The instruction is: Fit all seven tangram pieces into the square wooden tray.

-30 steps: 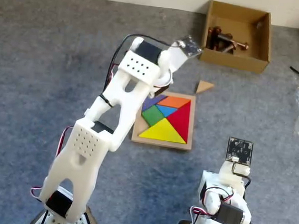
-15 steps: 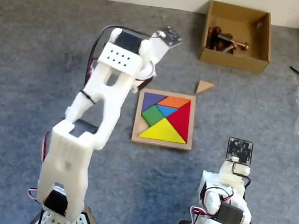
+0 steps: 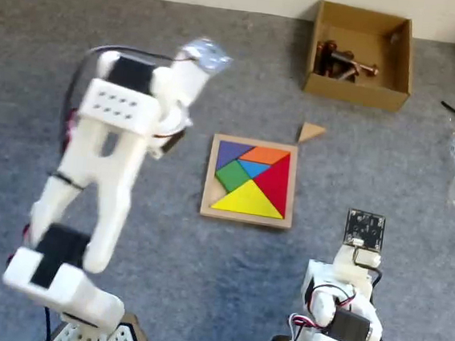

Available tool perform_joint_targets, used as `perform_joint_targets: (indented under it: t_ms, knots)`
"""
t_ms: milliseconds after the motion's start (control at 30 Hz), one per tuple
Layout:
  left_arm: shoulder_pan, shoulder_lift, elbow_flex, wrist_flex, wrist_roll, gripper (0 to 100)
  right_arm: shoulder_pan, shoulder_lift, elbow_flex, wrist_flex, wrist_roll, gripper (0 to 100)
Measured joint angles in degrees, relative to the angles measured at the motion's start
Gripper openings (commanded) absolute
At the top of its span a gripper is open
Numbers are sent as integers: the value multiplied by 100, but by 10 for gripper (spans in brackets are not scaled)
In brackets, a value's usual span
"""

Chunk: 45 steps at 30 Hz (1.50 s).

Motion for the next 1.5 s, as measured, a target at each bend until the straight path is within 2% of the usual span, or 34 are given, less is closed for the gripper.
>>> perform_joint_targets:
  t_ms: [333, 733, 900, 1167, 1400, 1500]
  knots:
    - [-800, -1407, 1530, 0, 0, 6, 0, 0, 0, 0, 0, 9]
    - [-800, -3437, 3912, 0, 0, 6, 0, 0, 0, 0, 0, 9]
    - [-800, -4571, 5064, -308, 0, 8, 0, 0, 0, 0, 0, 9]
    - [-1512, -5556, 5767, -387, 0, 10, 0, 0, 0, 0, 0, 9]
    - [-1538, -5565, 6470, -1231, 35, 11, 0, 0, 0, 0, 0, 9]
    - [-1600, -5565, 6989, -1714, 624, 11, 0, 0, 0, 0, 0, 9]
